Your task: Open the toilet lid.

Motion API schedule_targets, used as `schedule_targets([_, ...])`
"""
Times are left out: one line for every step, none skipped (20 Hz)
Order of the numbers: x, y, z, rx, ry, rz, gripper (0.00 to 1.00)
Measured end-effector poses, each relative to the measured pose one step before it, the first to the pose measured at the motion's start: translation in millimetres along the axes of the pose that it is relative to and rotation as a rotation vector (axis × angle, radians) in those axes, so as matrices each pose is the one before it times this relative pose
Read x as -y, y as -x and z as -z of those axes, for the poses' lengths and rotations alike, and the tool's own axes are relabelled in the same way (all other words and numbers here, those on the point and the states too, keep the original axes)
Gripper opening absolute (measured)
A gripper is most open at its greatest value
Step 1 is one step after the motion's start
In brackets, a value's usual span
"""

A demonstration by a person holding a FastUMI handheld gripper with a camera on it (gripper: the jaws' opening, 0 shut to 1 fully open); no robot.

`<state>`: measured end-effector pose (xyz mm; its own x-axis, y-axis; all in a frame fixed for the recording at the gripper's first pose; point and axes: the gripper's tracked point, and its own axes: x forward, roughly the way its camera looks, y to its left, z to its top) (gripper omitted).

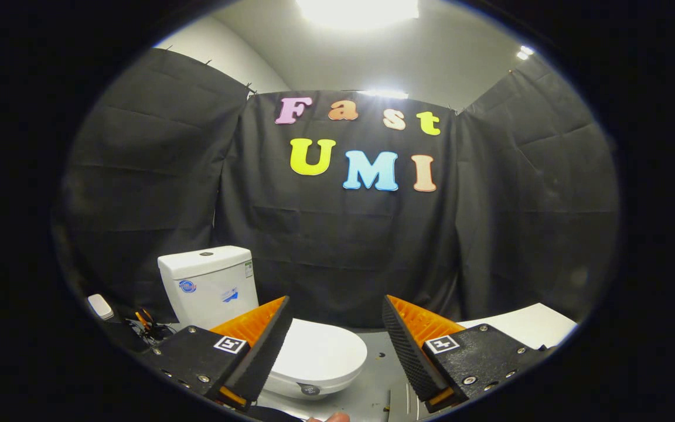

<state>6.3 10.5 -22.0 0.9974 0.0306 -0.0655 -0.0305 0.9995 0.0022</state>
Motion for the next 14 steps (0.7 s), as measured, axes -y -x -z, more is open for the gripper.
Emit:
schedule_targets([-0.21,-0.24,2.88,-0.00471,-0.00557,-0.00112,0.95])
schedule_targets([-0.62,-0.01,0.02,-0.00239,-0.00527,-0.00382,0.95])
schedule_targets([-1.6,1.52,0.84,0.00152,-0.00302,-0.00301,0.95])
schedule_targets([0.3,0.35,0.41,-0.00041,-0.00111,0.00062,0.95])
schedule_targets([1.12,-0.94,2.21,-0.00195,-0.00038,0.00305,0.95])
schedule_targets([0.18,-0.86,1.49,-0.00373,-0.00155,0.00193,0.95])
schedule_targets([-1.5,-1.22,2.79,-0.00271,-0.00132,-0.00181,0.95])
schedule_targets([-1.36,-1.49,2.19,-0.00373,0.00358,-0.00362,0.95])
schedule_targets([0.52,-1.81,4.94,-0.00755,0.00946,0.00268,0.95])
schedule_targets([1.03,-0.32,3.17,-0.0031,0.01218,0.00597,0.95])
schedule_targets([0.95,-1.66,3.3,-0.00497,0.00407,0.00534,0.95])
schedule_targets([-1.04,-1.57,3.84,-0.00573,-0.00442,-0.00138,0.95])
schedule_targets([-1.86,-1.6,4.46,-0.00338,-0.01071,-0.00247,0.95])
schedule_targets([-0.54,-1.84,3.75,-0.00486,-0.01356,-0.00221,0.95])
